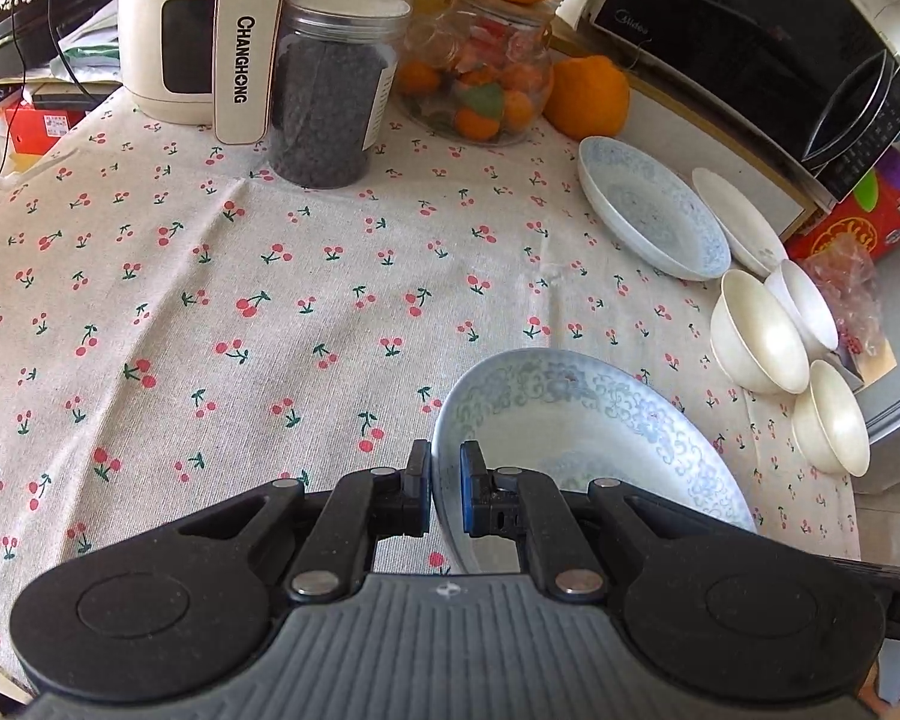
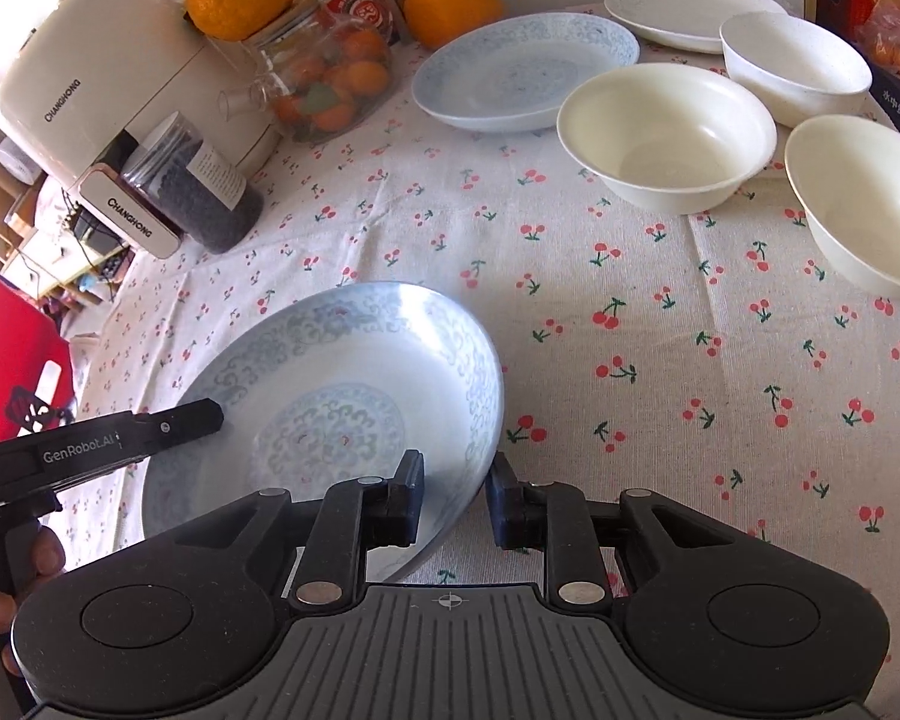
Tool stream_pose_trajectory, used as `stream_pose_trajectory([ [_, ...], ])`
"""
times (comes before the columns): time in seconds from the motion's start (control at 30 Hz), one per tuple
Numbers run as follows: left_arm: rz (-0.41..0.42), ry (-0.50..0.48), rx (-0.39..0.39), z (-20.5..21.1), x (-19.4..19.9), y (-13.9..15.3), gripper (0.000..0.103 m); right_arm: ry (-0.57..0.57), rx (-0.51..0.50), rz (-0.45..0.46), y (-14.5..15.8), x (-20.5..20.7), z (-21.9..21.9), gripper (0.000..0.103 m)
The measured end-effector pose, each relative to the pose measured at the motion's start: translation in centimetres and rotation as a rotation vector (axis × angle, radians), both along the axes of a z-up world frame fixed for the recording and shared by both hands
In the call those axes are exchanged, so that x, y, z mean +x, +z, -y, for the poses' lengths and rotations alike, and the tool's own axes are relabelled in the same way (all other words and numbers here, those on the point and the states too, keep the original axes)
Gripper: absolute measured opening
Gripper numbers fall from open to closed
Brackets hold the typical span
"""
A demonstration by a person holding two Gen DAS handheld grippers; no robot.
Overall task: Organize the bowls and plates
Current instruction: 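Lift the blue-patterned plate with the left gripper and set it down nearer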
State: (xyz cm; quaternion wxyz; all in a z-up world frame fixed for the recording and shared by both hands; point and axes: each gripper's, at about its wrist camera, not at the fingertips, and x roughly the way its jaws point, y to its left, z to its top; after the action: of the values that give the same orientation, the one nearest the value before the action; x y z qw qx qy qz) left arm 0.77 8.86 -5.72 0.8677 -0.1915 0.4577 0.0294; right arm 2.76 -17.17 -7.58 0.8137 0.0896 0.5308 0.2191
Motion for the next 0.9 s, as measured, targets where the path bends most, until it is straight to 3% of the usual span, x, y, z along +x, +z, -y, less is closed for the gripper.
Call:
stream_pose_trajectory([
  [0.17, -0.003, -0.03, 0.031, 0.8, -0.3, -0.1, 0.008, 0.01, -0.021, -0.001, -0.1, -0.5, -0.1, 0.031],
  [0.43, -0.022, -0.021, 0.063, 1.3, 0.4, -1.0, 0.009, 0.0, -0.054, 0.019, -0.8, 0.0, -0.9, 0.034],
  [0.9, -0.045, -0.003, 0.045, 1.2, 0.4, -1.6, 0.012, 0.03, -0.081, 0.058, -1.1, 0.0, -1.5, 0.04],
])
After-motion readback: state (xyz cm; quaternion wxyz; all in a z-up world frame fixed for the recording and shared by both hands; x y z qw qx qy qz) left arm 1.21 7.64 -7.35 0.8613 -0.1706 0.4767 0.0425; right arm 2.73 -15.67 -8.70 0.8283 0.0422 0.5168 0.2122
